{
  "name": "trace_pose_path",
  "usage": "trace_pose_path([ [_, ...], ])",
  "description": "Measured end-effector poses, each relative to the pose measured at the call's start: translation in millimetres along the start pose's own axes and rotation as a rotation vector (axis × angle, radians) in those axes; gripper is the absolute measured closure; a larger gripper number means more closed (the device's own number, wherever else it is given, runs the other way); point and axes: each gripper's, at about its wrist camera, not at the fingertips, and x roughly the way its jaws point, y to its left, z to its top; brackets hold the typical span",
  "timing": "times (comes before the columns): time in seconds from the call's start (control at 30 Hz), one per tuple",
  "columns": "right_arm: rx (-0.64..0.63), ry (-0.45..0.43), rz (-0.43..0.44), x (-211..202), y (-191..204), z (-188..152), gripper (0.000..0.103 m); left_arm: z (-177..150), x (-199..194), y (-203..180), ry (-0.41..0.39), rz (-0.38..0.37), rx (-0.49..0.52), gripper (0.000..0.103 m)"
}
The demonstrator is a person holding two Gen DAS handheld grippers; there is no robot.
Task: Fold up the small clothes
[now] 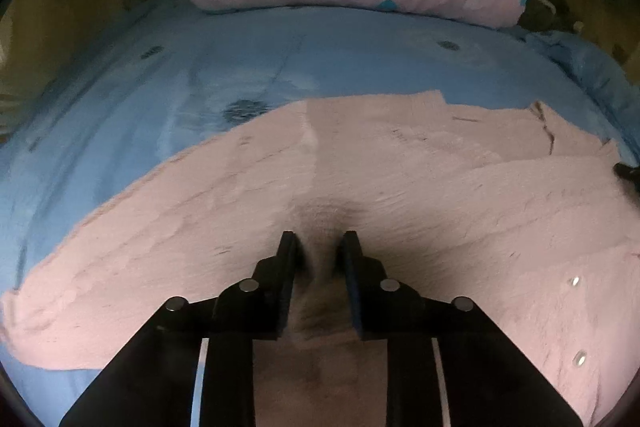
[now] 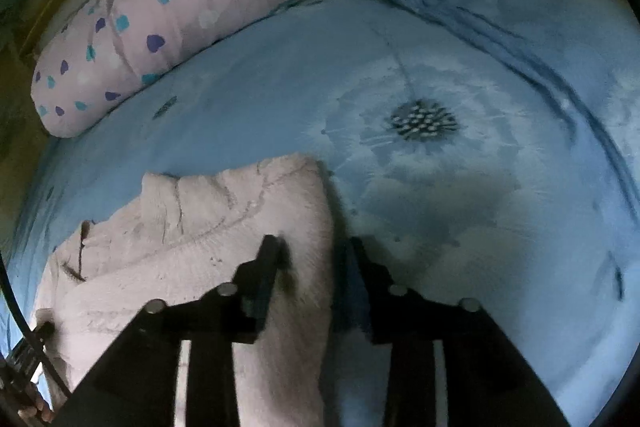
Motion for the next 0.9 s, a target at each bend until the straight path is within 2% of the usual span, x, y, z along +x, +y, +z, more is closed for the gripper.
trace_pose_path([
  [0.07, 0.011, -0.009, 0.004, -14.4, -2.9, -1.1, 0.057, -0.8, -9.6, 11.1, 0.003, 0.045, -0.008, 0.085],
  [0.17, 0.008, -0.023, 0.020, -39.7, -3.7, -6.1, 0.048, -5.6, -25.3, 31.9, 0.003, 0.072, -0.046, 0.082],
  [0.3, -0.033, -0.022, 0.035, -74.4, 2.1, -23.0, 0.047, -15.1, -48.9, 65.1, 0.009, 0.088, -0.119, 0.080],
  [0.43, -0.072, -0.009, 0.055, -104.7, 8.1, -46.6, 0.047, -30.1, -70.1, 90.7, 0.016, 0.111, -0.139, 0.079],
  [0.5, -0.092, -0.001, 0.072, -120.2, 11.9, -61.8, 0.046, -40.0, -79.5, 102.9, 0.023, 0.130, -0.137, 0.073],
  [0.57, -0.118, 0.008, 0.081, -134.4, 16.7, -78.8, 0.045, -50.5, -85.5, 113.3, 0.034, 0.150, -0.133, 0.059],
  [0.6, -0.134, 0.015, 0.087, -140.6, 19.5, -88.5, 0.044, -56.2, -88.0, 118.7, 0.042, 0.161, -0.129, 0.056],
  [0.73, -0.180, 0.028, 0.118, -150.4, 27.4, -120.4, 0.042, -78.1, -91.3, 132.1, 0.082, 0.182, -0.111, 0.053],
  [0.9, -0.222, 0.030, 0.128, -135.8, 34.5, -145.4, 0.041, -100.1, -86.6, 138.2, 0.135, 0.122, -0.141, 0.053],
])
